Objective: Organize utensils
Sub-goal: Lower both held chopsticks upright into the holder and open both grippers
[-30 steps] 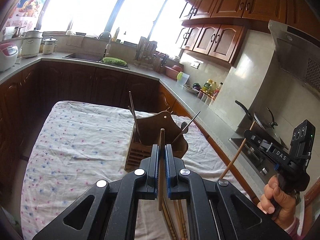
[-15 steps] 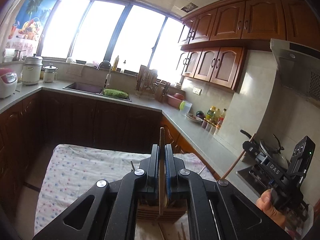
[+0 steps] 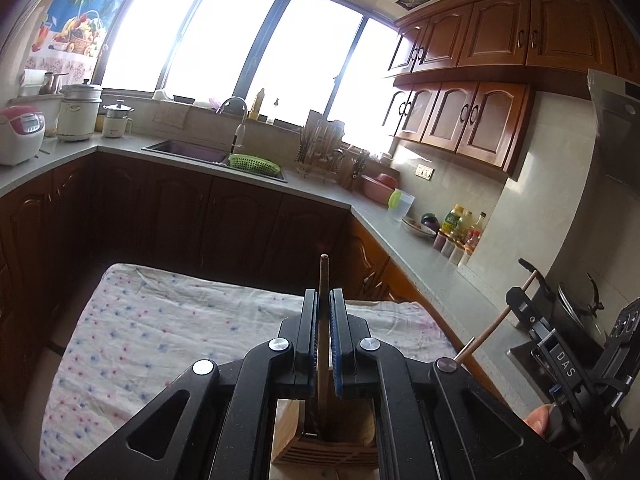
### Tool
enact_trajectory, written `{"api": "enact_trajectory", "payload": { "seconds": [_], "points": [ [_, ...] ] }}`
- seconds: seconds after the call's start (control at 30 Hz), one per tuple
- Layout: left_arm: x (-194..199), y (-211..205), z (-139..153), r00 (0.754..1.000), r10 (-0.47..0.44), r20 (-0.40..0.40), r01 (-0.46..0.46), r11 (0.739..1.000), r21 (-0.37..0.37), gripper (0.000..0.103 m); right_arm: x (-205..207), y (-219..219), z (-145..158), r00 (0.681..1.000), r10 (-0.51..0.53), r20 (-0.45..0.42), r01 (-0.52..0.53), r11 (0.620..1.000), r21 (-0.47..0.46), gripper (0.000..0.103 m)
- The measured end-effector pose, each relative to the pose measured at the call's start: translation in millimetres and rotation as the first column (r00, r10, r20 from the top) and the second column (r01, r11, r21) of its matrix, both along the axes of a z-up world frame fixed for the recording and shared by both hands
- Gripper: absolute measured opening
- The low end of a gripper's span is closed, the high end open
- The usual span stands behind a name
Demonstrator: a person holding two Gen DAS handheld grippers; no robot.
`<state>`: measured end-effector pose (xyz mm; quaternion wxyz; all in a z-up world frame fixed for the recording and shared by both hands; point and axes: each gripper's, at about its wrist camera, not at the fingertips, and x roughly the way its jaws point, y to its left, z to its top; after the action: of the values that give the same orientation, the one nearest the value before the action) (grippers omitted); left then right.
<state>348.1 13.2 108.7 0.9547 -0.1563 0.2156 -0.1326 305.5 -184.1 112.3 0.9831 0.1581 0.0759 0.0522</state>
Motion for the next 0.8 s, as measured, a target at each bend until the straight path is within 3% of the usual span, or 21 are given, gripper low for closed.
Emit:
{"api": "enact_trajectory", "payload": {
  "seconds": [0.33, 0.7, 0.77, 0.8],
  "points": [
    [18.3, -7.4, -28.0, 0.997, -0.022, -0.078, 0.023, 1.000, 0.020, 0.005, 3.9, 1.9, -45.8, 0.993, 0.021, -0.118, -0.023, 1.000, -0.019, 0.006],
    [14.5, -9.5, -25.9, 0.996, -0.020, -0.085, 0.024, 0.999, 0.040, 0.005, 10.0, -0.7, -49.4, 0.983, 0.044, -0.178, -0.046, 0.999, -0.006, 0.006],
    [13.6, -8.6, -23.8, 0.995, -0.028, -0.098, 0.032, 0.999, 0.035, 0.010, 10.8, -1.0, -48.7, 0.981, 0.049, -0.188, -0.050, 0.999, -0.001, 0.009],
    [12.7, -7.1, -23.2, 0.995, -0.035, -0.098, 0.038, 0.999, 0.027, 0.019, 10.6, -1.8, -48.9, 0.980, 0.050, -0.192, -0.050, 0.999, 0.006, 0.011]
  ]
}}
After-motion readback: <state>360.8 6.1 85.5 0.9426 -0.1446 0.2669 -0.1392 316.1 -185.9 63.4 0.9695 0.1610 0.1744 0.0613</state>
